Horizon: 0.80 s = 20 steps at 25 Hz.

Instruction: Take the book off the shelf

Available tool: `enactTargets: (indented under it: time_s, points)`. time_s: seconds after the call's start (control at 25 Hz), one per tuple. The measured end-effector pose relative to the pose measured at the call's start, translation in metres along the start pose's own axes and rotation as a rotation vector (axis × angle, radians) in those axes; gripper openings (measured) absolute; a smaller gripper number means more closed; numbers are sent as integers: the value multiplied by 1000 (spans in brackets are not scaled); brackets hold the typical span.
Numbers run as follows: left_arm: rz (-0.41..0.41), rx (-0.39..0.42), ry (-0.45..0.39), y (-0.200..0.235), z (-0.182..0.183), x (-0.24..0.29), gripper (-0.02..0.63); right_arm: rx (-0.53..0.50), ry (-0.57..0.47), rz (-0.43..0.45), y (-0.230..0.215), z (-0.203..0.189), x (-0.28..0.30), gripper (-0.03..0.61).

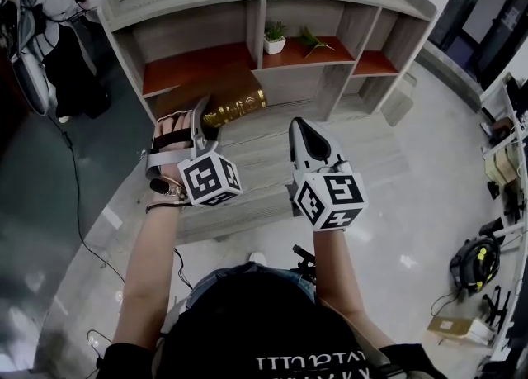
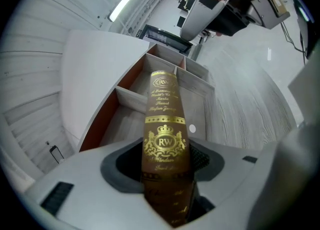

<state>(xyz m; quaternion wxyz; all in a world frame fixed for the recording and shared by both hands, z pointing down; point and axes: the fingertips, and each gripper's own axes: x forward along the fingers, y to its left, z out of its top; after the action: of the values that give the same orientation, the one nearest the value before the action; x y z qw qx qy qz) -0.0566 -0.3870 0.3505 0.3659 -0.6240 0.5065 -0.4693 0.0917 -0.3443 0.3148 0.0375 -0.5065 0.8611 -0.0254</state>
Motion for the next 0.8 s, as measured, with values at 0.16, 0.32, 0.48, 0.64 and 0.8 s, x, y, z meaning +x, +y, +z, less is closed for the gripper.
enactTargets:
  time_s: [0.16, 0.32, 0.48, 0.64, 0.8]
  points:
    - [-16, -84, -20, 2, -5, -4, 229, -9, 6, -17, 7, 0, -3, 15]
    - [-43, -177, -51, 1, -7, -10, 229, -17, 4, -33, 14, 2, -1, 15]
    - [-59, -281, -65, -2, -13, -12, 229, -44, 11, -32, 24, 5, 2, 15]
    - [-68, -344, -70, -3, -17, -12, 229, -67, 18, -28, 30, 6, 5, 15]
    - [-78, -413, -94, 1, -18, -17, 229, -77, 21, -30, 33, 6, 7, 15]
